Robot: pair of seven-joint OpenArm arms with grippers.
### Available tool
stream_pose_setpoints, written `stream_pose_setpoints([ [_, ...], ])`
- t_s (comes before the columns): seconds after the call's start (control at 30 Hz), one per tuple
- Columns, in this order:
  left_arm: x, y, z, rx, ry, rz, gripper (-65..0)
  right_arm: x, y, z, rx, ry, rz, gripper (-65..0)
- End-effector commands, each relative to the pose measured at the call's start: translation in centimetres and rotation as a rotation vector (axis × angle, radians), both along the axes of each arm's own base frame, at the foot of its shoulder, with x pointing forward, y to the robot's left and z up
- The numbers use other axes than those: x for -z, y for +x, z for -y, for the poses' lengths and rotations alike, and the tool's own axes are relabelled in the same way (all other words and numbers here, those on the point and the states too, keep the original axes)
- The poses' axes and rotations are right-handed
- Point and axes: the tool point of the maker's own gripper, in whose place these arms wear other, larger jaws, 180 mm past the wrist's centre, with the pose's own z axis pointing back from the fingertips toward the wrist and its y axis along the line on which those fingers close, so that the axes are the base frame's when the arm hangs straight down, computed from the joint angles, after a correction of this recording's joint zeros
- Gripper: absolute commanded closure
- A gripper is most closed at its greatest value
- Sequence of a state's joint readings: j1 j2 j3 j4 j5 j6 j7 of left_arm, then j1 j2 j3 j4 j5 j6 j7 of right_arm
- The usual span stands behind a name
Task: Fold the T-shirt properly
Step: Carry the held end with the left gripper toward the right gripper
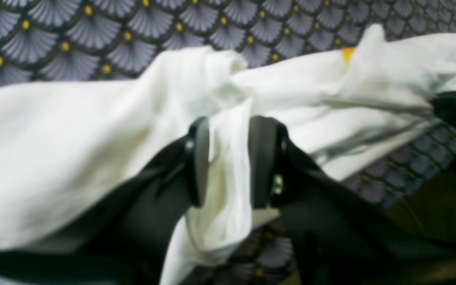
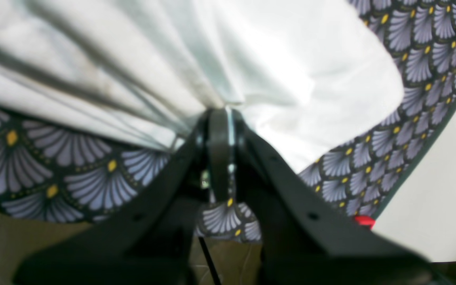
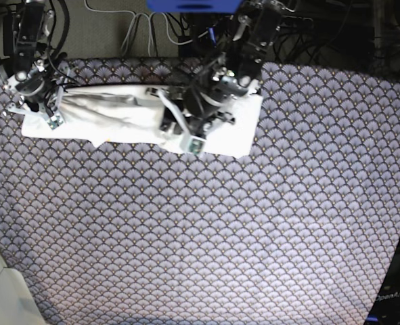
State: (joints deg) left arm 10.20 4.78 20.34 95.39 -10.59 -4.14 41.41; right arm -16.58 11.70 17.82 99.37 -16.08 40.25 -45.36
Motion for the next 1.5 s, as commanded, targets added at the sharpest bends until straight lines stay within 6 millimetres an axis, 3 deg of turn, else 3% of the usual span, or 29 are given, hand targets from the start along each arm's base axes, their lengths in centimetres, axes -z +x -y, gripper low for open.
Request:
stream_pose_setpoints([
  [0.0, -1.9, 0.9, 1.1, 0.007, -0.046, 0.054, -17.3, -0.6, 0.1, 0.8, 0.001, -0.034, 0.003, 0.0],
  [0.1, -2.4, 0.9, 1.6, 0.016, -0.058, 0.06, -17.5, -0.6, 0.1, 0.9, 0.001, -0.037, 0.003, 0.0],
  [0.23, -3.4, 1.1, 0.4, 0.007, -0.05, 0.095, -17.6, -0.8, 0.2, 1.3, -0.003, -0.048, 0.004, 0.0],
  [0.37, -3.6, 1.6, -3.4, -0.042, 0.001, 0.128, -17.7, -0.9, 0.2, 1.5, 0.001, -0.05, 0.007, 0.0],
  [0.47, -4.0, 2.1, -7.9, -0.129, 0.049, 0.151, -17.9, -0.9, 0.2, 1.5, 0.001, -0.05, 0.007, 0.0],
  [0.57, -3.8, 2.5, -12.7, -0.231, 0.105, 0.155, -22.8, -0.9, 0.2, 1.5, 0.002, -0.051, 0.006, -0.2],
  [0.63, -3.4, 2.6, -15.2, -0.293, 0.131, 0.147, -25.1, -1.0, 0.2, 1.5, 0.002, -0.051, 0.007, -4.4],
  [0.73, -3.3, 2.8, -17.0, -0.333, 0.149, 0.145, -25.9, -1.0, 0.3, 1.5, 0.001, -0.05, 0.01, -11.0],
  [0.87, -3.9, 3.0, -15.3, -0.306, 0.122, 0.158, -25.9, -0.9, 0.3, 1.3, -0.002, -0.045, 0.01, -16.4],
  [1.03, -5.2, 2.9, -8.1, -0.17, 0.026, 0.178, -25.8, -0.9, 0.4, 1.2, -0.003, -0.043, 0.011, -17.0],
  [1.2, -3.8, 1.6, -2.5, -0.06, -0.027, 0.114, -25.7, -0.9, 0.5, 1.1, -0.004, -0.043, 0.014, -17.0],
  [1.37, -1.5, 1.0, -0.9, -0.039, -0.028, 0.041, -25.8, -0.9, 0.5, 1.1, -0.004, -0.043, 0.014, -17.0],
  [1.47, -1.1, 1.0, -0.6, -0.041, -0.033, 0.031, -25.8, -0.9, 0.4, 1.1, -0.004, -0.041, 0.013, -16.8],
])
